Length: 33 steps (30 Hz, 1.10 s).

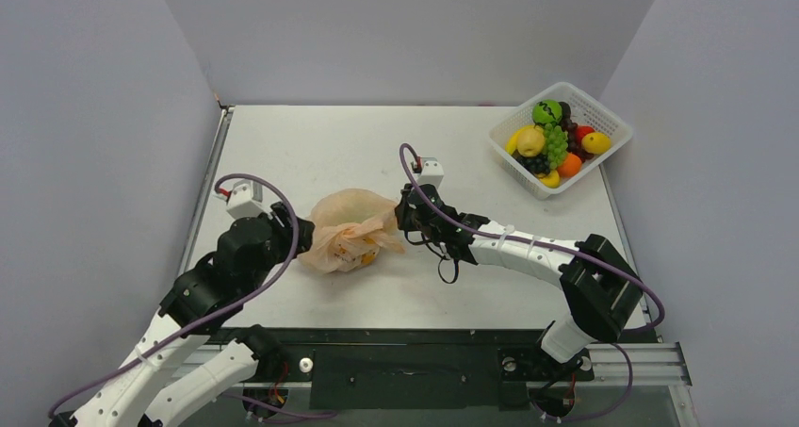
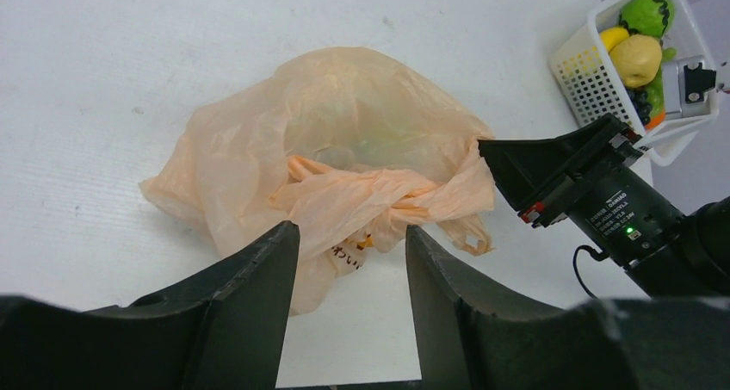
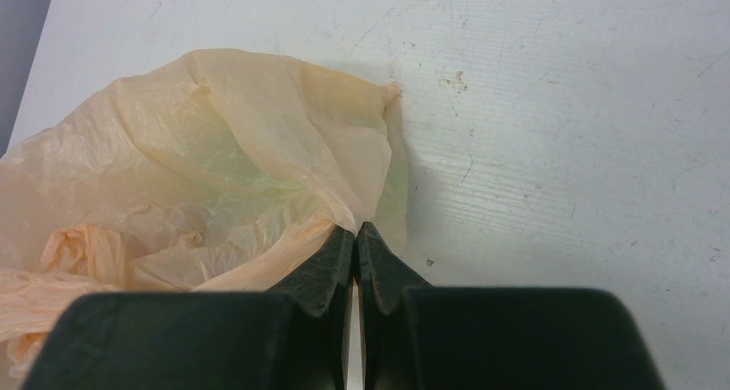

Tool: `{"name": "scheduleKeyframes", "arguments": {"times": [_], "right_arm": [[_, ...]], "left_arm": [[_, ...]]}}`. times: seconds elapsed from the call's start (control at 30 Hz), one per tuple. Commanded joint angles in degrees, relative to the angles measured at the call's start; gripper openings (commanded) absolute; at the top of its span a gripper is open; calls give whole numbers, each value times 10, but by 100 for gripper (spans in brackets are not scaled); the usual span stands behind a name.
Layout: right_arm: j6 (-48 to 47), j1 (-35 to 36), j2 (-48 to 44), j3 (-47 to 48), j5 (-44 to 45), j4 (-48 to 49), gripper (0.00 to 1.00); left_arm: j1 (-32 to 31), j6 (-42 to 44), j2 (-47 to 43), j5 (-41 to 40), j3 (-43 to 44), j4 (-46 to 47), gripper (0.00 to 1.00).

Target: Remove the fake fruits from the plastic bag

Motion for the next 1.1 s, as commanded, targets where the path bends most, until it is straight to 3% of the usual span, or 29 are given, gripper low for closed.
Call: {"name": "scheduleKeyframes", "arguments": {"times": [0.0, 0.13, 0.2, 0.3, 0.4, 0.47, 0.77, 0.87, 0.93, 1.03, 1.07], "right_arm": [[-8, 5, -11, 12, -10, 29, 0], [-10, 5, -13, 12, -17, 31, 0], [-12, 5, -14, 12, -16, 30, 0], [-12, 5, -15, 13, -18, 30, 0], [-14, 5, -16, 13, -19, 30, 0], [-15, 4, -16, 13, -18, 29, 0], [-10, 4, -7, 17, -30, 32, 0], [-12, 6, -3, 18, -35, 32, 0], [-14, 6, -4, 20, -36, 30, 0], [-22, 7, -9, 30, -35, 19, 0], [-28, 7, -15, 34, -30, 3, 8]], "left_arm": [[5, 90, 81, 61, 43, 69, 62], [9, 134, 171, 82, 77, 83, 83], [18, 140, 224, 94, 83, 80, 84], [25, 140, 262, 112, 81, 78, 72], [25, 126, 274, 125, 53, 88, 51], [25, 115, 263, 144, 29, 99, 48], [25, 53, 162, 203, -82, 151, 57], [25, 45, 151, 212, -106, 159, 55], [25, 43, 152, 217, -114, 167, 48], [25, 41, 154, 218, -121, 180, 28], [25, 39, 155, 218, -122, 182, 20]]}}
